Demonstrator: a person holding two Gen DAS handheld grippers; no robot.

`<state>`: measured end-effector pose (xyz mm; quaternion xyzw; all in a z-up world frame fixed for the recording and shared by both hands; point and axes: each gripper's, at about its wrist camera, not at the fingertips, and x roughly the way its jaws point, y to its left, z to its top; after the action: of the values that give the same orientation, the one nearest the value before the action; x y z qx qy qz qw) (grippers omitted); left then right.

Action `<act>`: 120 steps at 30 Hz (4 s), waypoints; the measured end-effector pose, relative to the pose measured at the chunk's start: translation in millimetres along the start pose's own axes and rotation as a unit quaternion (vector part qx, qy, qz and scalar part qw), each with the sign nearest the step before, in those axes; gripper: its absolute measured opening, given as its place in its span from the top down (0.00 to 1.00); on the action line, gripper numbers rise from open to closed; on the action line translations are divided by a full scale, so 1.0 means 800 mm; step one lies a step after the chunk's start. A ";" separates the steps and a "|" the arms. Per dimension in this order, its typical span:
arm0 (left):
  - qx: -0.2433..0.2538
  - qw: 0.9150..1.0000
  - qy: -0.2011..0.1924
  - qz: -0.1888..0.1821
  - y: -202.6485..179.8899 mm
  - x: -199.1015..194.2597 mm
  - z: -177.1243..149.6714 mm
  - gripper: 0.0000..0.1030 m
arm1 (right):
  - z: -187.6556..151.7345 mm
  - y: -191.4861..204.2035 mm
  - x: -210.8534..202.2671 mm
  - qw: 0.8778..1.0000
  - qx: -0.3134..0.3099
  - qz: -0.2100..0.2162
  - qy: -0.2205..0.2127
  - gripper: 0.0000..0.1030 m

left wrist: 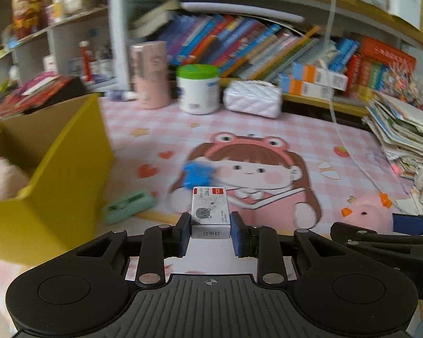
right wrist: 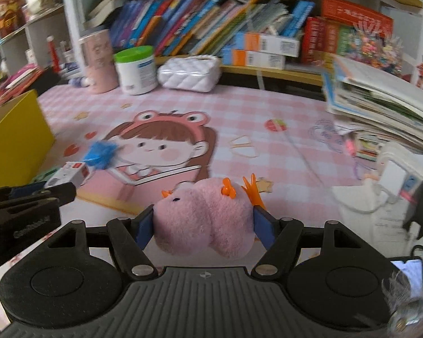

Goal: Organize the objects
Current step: 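Carry the pig and white box over the yellow box with both grippers, then open both grippers to drop the pig and white box into the box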

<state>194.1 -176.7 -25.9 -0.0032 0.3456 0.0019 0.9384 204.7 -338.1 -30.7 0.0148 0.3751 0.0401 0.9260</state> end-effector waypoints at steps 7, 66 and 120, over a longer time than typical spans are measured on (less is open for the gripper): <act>-0.020 1.000 -0.005 0.015 0.039 -0.037 -0.021 0.73 | -0.012 0.052 -0.020 0.999 -0.039 0.033 -0.001 0.33; -0.068 0.993 -0.072 0.064 0.337 -0.244 -0.137 0.73 | -0.130 0.378 -0.170 0.993 -0.092 0.075 -0.026 0.33; -0.075 0.985 -0.049 0.147 0.338 -0.054 0.009 0.72 | 0.073 0.408 0.058 0.961 -0.231 0.149 -0.017 0.33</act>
<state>164.2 93.5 6.1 -0.0229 0.2945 0.1664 0.9408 258.1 -8.7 -2.3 -0.1433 0.3329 0.2631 0.8941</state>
